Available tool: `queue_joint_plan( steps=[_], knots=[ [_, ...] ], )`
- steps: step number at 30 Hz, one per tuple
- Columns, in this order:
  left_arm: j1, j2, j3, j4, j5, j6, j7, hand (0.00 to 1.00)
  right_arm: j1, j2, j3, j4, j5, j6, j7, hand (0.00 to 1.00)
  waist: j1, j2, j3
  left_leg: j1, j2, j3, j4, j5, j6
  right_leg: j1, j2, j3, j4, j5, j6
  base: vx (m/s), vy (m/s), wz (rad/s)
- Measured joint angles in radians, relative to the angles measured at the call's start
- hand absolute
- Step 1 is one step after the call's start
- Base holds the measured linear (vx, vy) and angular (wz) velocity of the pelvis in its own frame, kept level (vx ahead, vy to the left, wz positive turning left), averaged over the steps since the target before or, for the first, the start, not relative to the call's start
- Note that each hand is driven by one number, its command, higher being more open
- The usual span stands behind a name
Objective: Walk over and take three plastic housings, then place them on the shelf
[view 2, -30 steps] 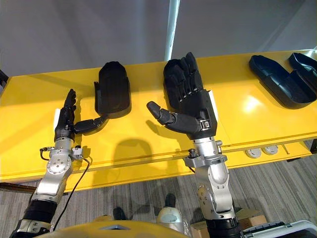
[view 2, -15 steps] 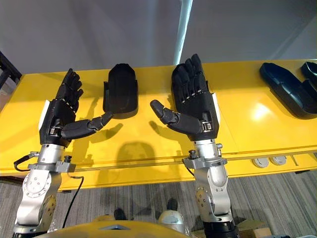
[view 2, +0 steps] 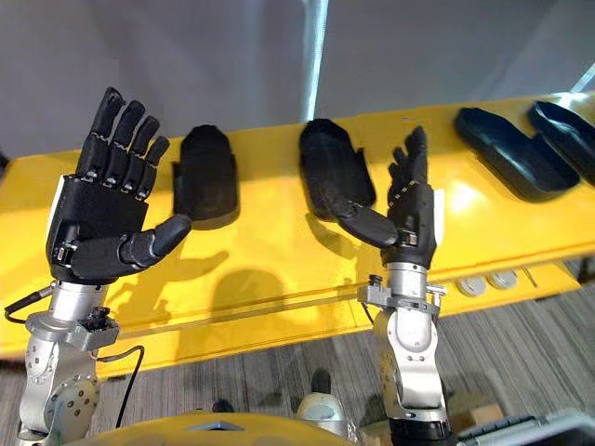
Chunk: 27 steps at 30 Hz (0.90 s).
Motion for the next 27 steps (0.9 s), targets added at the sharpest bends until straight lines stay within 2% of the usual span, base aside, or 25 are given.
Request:
queue_joint_plan(
  steps=[4,6,8,10,12,13,14,15,16,17,18,19,20,23,25,27],
  knots=[
    [-0.090,0.008,-0.067,0.049,-0.056,-0.028,0.024,1.00,0.087,0.019,-0.087,-0.004,-0.029,0.000,-0.028,1.00,-0.056,0.002,-0.004,0.007,0.039,0.134,0.104,-0.077,-0.023,-0.040,0.038,0.133,-0.002,0.018,-0.007,0.00,-0.015,-1.08],
    [-0.138,0.011,-0.095,0.111,-0.056,-0.062,0.080,1.00,0.133,0.019,-0.133,-0.009,-0.019,-0.005,-0.010,1.00,-0.106,0.005,-0.009,0.007,0.070,0.206,0.160,-0.119,-0.035,-0.066,0.064,0.204,-0.006,0.028,-0.010,-0.02,-0.045,-1.01],
    [-0.160,0.008,-0.106,0.141,-0.059,-0.070,0.125,1.00,0.175,0.020,-0.170,-0.028,0.016,-0.008,0.004,1.00,-0.130,0.007,-0.009,0.006,0.080,0.214,0.180,-0.134,-0.031,-0.086,0.079,0.239,-0.007,0.034,-0.015,-0.04,-0.083,-0.82],
    [-0.167,0.000,-0.103,0.157,-0.075,-0.073,0.155,1.00,0.203,0.021,-0.187,-0.035,0.052,-0.034,0.020,1.00,-0.134,0.008,-0.008,0.002,0.082,0.169,0.191,-0.143,-0.020,-0.100,0.097,0.270,-0.007,0.039,-0.020,-0.05,-0.114,-0.61],
    [-0.161,-0.019,-0.098,0.157,-0.108,-0.090,0.172,1.00,0.205,0.023,-0.182,-0.035,0.125,-0.066,0.039,1.00,-0.125,0.010,-0.009,-0.023,0.083,0.028,0.232,-0.154,0.010,-0.105,0.107,0.296,-0.007,0.039,-0.025,-0.05,-0.099,-0.43],
    [-0.149,-0.033,-0.069,0.143,-0.104,-0.096,0.189,1.00,0.185,0.023,-0.156,-0.035,0.157,-0.090,0.061,1.00,-0.102,0.021,-0.008,-0.056,0.081,-0.130,0.284,-0.172,0.042,-0.113,0.117,0.326,-0.007,0.032,-0.039,-0.07,-0.058,-0.49],
    [-0.137,-0.034,-0.054,0.134,-0.097,-0.098,0.197,1.00,0.170,0.023,-0.136,-0.034,0.167,-0.097,0.068,1.00,-0.089,0.027,-0.007,-0.071,0.079,-0.197,0.312,-0.184,0.060,-0.116,0.121,0.340,-0.007,0.029,-0.046,-0.07,-0.027,-0.63],
    [-0.111,-0.035,-0.031,0.118,-0.091,-0.099,0.212,1.00,0.141,0.021,-0.106,-0.033,0.167,-0.100,0.075,1.00,-0.066,0.041,-0.007,-0.090,0.068,-0.304,0.344,-0.209,0.079,-0.119,0.127,0.355,-0.007,0.024,-0.052,-0.09,0.114,-0.81],
    [-0.053,-0.038,-0.002,0.083,-0.090,-0.099,0.223,1.00,0.083,0.010,-0.052,-0.016,0.166,-0.100,0.073,1.00,-0.021,0.078,-0.020,-0.106,0.051,-0.445,0.363,-0.250,0.078,-0.133,0.138,0.378,-0.007,0.026,-0.060,-0.08,0.147,-0.76],
    [-0.032,-0.042,0.006,0.072,-0.090,-0.099,0.221,1.00,0.063,0.006,-0.034,0.000,0.165,-0.100,0.072,1.00,-0.008,0.087,-0.026,-0.106,0.048,-0.480,0.358,-0.262,0.075,-0.138,0.141,0.378,-0.007,0.035,-0.065,-0.07,0.177,-0.52],
    [-0.006,-0.052,0.015,0.059,-0.090,-0.099,0.211,1.00,0.040,0.001,-0.006,0.026,0.163,-0.100,0.062,1.00,0.008,0.115,-0.045,-0.100,0.045,-0.504,0.329,-0.276,0.053,-0.146,0.149,0.368,-0.007,0.045,-0.051,-0.02,0.085,-0.02],
    [-0.003,-0.057,0.017,0.055,-0.090,-0.100,0.205,1.00,0.037,0.004,0.007,0.036,0.162,-0.100,0.055,1.00,0.020,0.126,-0.051,-0.098,0.042,-0.504,0.314,-0.281,0.042,-0.150,0.145,0.365,-0.007,0.050,-0.044,-0.02,0.118,0.20],
    [-0.001,-0.065,0.029,0.043,-0.088,-0.101,0.194,1.00,0.037,0.016,0.037,0.061,0.162,-0.094,0.044,1.00,0.035,0.125,-0.047,-0.096,0.028,-0.514,0.294,-0.280,0.027,-0.155,0.130,0.360,-0.007,0.066,-0.022,-0.03,0.108,0.27],
    [0.026,-0.065,0.050,0.029,-0.088,-0.111,0.168,1.00,0.107,0.057,0.091,0.084,0.155,-0.066,0.053,1.00,0.046,0.108,-0.032,-0.086,-0.008,-0.526,0.294,-0.277,0.022,-0.151,0.096,0.361,-0.001,0.086,0.005,-0.07,0.162,0.05],
    [0.042,-0.064,0.048,0.029,-0.088,-0.112,0.168,1.00,0.164,0.073,0.094,0.083,0.137,-0.067,0.083,1.00,0.043,0.092,-0.010,-0.051,-0.020,-0.498,0.299,-0.280,0.026,-0.149,0.095,0.375,0.040,0.086,0.005,-0.06,0.082,-0.47],
    [0.039,-0.052,0.042,0.029,-0.050,-0.115,0.176,1.00,0.201,0.081,0.086,0.083,0.154,-0.071,0.133,1.00,0.034,0.042,0.032,-0.023,-0.040,-0.444,0.344,-0.295,0.044,-0.154,0.092,0.351,0.095,0.104,-0.001,-0.17,0.056,-0.70]
  ],
)
